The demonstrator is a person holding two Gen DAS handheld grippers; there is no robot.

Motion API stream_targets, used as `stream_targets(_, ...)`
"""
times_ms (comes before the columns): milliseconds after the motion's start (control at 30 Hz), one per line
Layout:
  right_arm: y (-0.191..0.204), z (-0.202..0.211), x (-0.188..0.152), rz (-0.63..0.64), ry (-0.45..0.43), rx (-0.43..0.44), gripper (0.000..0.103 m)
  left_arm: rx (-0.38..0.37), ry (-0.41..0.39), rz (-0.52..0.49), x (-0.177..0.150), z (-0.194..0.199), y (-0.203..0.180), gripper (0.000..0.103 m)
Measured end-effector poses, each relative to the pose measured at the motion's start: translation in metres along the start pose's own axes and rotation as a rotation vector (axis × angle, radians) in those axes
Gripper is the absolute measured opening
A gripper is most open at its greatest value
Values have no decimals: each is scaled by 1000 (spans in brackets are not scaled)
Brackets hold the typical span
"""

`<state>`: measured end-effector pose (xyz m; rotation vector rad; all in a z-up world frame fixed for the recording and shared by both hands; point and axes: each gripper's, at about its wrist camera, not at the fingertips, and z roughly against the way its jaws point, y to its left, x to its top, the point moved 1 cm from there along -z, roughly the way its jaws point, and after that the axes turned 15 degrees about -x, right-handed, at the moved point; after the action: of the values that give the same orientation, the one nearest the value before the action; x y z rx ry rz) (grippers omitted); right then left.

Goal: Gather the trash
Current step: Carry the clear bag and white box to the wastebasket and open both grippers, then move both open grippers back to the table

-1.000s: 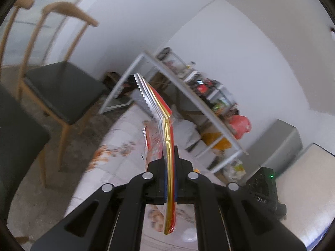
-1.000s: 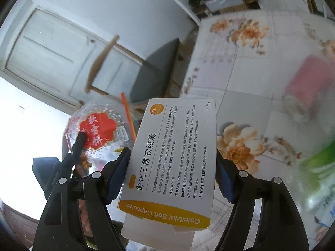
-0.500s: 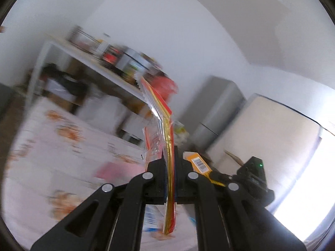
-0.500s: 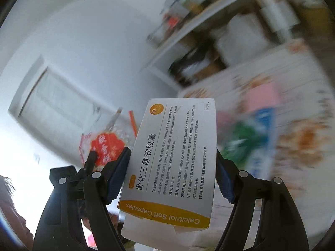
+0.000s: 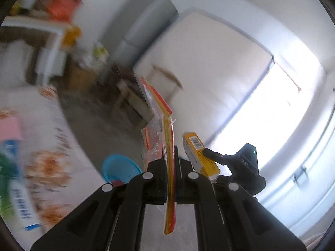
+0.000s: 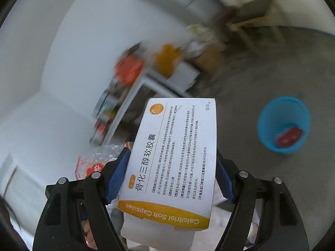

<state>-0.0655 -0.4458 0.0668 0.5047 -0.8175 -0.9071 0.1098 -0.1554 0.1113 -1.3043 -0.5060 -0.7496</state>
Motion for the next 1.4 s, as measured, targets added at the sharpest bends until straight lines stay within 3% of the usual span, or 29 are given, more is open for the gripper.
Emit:
stream_targets(167,-72,-21,3,-168,46,-51,71,-2,210,68,-6,-106,20,4)
stream_targets(367,-118,-77,17,-292,140,-98,71,102,391,109,-11,-207,71,4)
stream_targets(533,-146,-113,32,-350,194,-150,71,156,487,151,-17,-279,117,4)
stream_targets(733,-168,-167,62,-419,225,-187,76,242,541,133,-19,-342,166,5)
stream_targets(767,-172,-180,71,-410,220,-193,77,242,542,132,-18,-356,176,16)
stream_targets(800,-175,-186,74,-410,222,-208,80,242,553,133,-19,-365,183,36)
stream_targets(833,-181,-194,77,-421,224,-235,82,263,561,131,-19,-372,190,46)
stream_targets(867,-186,-201,78,-428,228,-252,82,319,542,126,-18,-375,198,53)
stream_targets(967,-194,-209,73,-430,234,-313,82,369,492,153,-13,-367,209,56)
stream_targets(1067,-190,-203,65,-409,229,-315,82,422,472,145,-5,-349,207,57)
stream_targets(1400,-159,-156,40,-247,178,-381,82,387,331,63,26,-250,138,65)
